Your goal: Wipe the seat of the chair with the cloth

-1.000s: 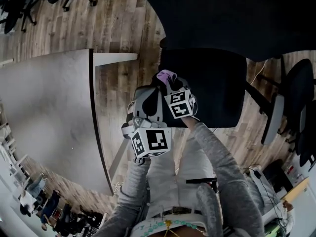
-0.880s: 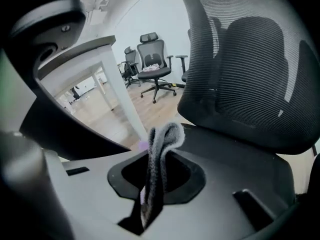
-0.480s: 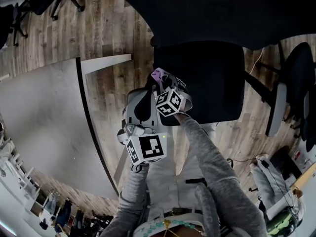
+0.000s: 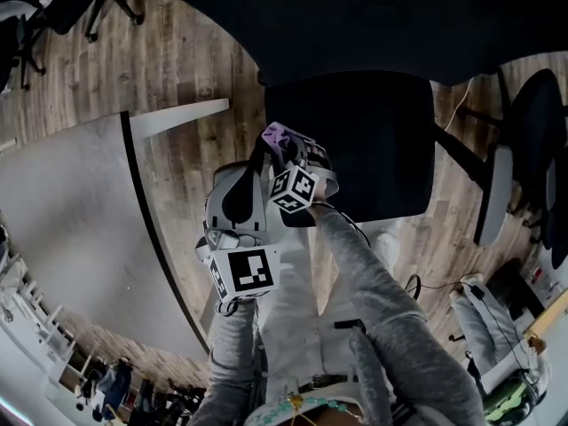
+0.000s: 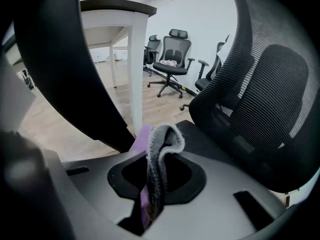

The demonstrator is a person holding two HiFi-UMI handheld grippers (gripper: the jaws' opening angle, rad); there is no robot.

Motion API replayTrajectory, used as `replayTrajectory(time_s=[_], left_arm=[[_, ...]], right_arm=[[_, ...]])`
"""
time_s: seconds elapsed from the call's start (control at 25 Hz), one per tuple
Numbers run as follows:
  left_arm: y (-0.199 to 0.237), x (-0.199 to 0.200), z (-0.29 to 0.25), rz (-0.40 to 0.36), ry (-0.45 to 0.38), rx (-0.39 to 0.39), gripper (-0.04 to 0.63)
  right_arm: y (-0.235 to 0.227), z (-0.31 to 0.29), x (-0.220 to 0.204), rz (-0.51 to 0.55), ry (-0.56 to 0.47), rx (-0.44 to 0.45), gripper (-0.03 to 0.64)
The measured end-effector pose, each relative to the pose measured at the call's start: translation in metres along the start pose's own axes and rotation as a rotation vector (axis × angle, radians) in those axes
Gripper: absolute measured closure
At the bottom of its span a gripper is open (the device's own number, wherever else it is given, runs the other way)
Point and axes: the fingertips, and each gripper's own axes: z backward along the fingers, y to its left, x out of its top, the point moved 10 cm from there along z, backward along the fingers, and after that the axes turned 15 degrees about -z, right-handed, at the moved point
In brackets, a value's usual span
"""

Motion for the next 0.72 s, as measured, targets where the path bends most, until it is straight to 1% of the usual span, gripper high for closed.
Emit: replayTrajectory(time_s=[0.08,0.24,0.44,0.72], left_arm=[[0.000,0.001,-0.001,-0.004,0.002,0.004,0.597],[-0.002,0.000,-0.003,-0.006,0.003,0.007,0.597],[-0.003,-0.002,-0.002,-0.010,0.008,0.008,0.597],[-0.003,0.001,-0.003,-0.032,0.010,0.015,0.597]], right_arm=[[-0.001,0.000,-0.001,0.008,-0.014,0.010,0.566],[-0.003,0.000,-0.004,0.068,-0.026,0.022,0.566],[-0.005,0.001,-0.007,0.116,-0.029,0.038,0.566],[-0.012,0.002,-0.012,0.152,-0.034,0.043,0.566]])
